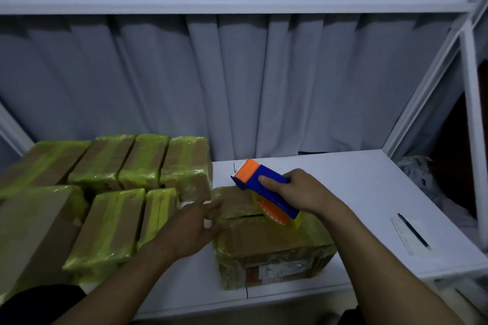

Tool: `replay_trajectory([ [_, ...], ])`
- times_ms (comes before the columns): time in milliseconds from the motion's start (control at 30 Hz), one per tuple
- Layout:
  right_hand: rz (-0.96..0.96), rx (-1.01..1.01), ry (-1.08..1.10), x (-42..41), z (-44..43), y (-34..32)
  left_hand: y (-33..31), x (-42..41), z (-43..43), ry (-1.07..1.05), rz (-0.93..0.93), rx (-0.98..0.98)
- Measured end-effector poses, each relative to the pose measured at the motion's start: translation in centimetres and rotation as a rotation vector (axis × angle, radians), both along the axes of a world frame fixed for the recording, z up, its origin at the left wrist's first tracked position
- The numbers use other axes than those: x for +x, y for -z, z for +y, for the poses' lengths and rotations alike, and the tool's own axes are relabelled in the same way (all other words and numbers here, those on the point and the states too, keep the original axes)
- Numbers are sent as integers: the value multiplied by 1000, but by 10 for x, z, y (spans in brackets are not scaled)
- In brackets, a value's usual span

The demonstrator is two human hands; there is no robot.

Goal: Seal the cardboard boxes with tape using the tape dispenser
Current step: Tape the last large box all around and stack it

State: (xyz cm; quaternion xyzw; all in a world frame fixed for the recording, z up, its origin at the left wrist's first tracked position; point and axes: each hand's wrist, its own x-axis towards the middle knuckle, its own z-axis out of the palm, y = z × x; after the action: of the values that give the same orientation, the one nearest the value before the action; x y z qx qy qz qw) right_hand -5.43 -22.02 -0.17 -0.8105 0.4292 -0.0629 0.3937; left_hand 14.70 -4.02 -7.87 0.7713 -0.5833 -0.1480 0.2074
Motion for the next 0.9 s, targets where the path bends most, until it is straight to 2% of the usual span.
replay_trajectory([
  [100, 20, -51, -7, 7, -3, -2, 3, 12, -3, 13, 11, 88],
  [167, 5, -65, 1, 11, -5, -3, 3, 12, -7, -57, 96, 36],
  [233, -27, -64, -7, 12, -5, -7, -5, 5, -15, -193, 255, -106],
  [333, -123, 15, -56, 11, -5, -13, -29, -5, -23, -382, 606, -284],
  [400, -163, 43, -92, 9, -5, -16, -47, -12, -25, -415, 841, -359],
  [467, -177, 28, -135, 8, -4, -14, -61, -16, -25, -417, 954, -404],
  [900, -221, -26, -203, 4, 1, -6, -61, -18, -17, -444, 940, -292],
])
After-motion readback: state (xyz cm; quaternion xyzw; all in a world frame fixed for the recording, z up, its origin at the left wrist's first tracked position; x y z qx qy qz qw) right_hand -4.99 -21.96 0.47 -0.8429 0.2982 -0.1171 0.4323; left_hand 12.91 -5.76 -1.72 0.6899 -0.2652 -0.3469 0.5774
